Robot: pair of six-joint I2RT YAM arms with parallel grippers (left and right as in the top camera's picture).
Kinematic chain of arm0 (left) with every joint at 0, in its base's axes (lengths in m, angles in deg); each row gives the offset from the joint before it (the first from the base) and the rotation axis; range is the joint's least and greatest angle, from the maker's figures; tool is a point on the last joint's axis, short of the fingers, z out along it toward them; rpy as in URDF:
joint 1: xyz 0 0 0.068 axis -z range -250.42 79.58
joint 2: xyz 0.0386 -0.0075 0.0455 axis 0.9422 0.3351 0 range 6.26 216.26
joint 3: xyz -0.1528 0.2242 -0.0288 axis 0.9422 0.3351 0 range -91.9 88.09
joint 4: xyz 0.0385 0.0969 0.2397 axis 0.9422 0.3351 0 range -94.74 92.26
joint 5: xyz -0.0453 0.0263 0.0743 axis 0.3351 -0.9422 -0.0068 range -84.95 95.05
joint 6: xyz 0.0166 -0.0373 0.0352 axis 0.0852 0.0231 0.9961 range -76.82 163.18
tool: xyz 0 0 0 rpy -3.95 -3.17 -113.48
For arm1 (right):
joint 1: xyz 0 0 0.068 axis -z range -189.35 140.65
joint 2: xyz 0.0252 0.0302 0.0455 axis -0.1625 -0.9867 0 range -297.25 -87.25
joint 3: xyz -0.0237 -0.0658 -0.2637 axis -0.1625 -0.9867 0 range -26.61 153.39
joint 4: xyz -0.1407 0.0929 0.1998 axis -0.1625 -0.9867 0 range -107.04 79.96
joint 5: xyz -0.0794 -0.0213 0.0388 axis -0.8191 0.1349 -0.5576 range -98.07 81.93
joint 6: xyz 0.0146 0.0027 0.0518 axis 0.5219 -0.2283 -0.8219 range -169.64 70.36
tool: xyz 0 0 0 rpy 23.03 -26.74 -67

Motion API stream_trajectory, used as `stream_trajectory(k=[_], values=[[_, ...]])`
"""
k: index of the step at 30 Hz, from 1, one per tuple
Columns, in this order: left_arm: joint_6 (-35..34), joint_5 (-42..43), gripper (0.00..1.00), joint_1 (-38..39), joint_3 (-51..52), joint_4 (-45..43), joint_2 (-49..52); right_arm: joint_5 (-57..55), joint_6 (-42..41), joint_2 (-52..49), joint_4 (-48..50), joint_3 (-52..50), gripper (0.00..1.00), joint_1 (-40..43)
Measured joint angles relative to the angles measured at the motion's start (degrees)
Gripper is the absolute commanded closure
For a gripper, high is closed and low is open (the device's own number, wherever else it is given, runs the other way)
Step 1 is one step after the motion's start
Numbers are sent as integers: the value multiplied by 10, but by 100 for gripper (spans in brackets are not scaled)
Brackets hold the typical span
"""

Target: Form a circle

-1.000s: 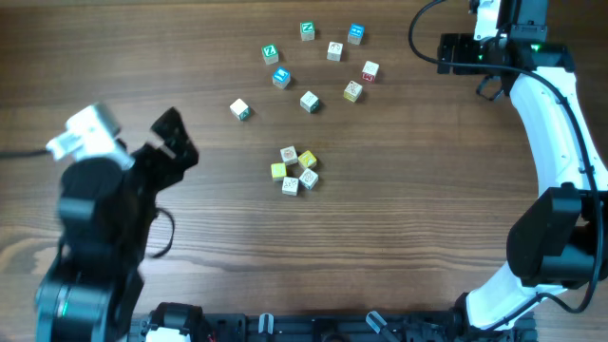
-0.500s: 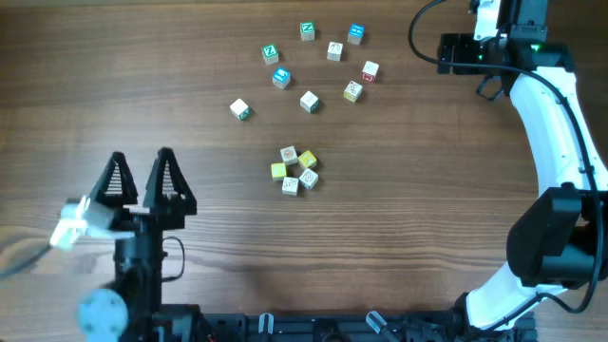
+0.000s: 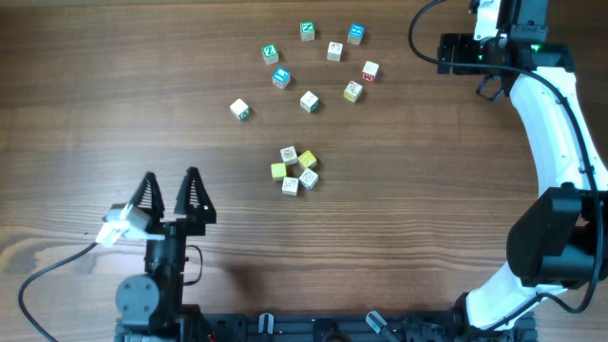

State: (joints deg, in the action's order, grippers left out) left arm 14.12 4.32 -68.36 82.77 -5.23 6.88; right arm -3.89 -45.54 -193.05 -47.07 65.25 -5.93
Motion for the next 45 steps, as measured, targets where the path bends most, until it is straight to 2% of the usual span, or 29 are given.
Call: stream_trajectory(k=[2, 4, 16, 45], values=[[0, -2, 0, 0, 5, 94, 0, 0, 0, 0, 1, 0, 0, 0], [5, -8, 0, -1, 7, 143, 1, 0, 0, 0, 0, 0, 0, 0], [104, -15, 0, -21, 7, 146, 1, 0, 0, 0, 0, 0, 0, 0], [112, -15, 0, -21, 7, 147, 1, 0, 0, 0, 0, 0, 0, 0]])
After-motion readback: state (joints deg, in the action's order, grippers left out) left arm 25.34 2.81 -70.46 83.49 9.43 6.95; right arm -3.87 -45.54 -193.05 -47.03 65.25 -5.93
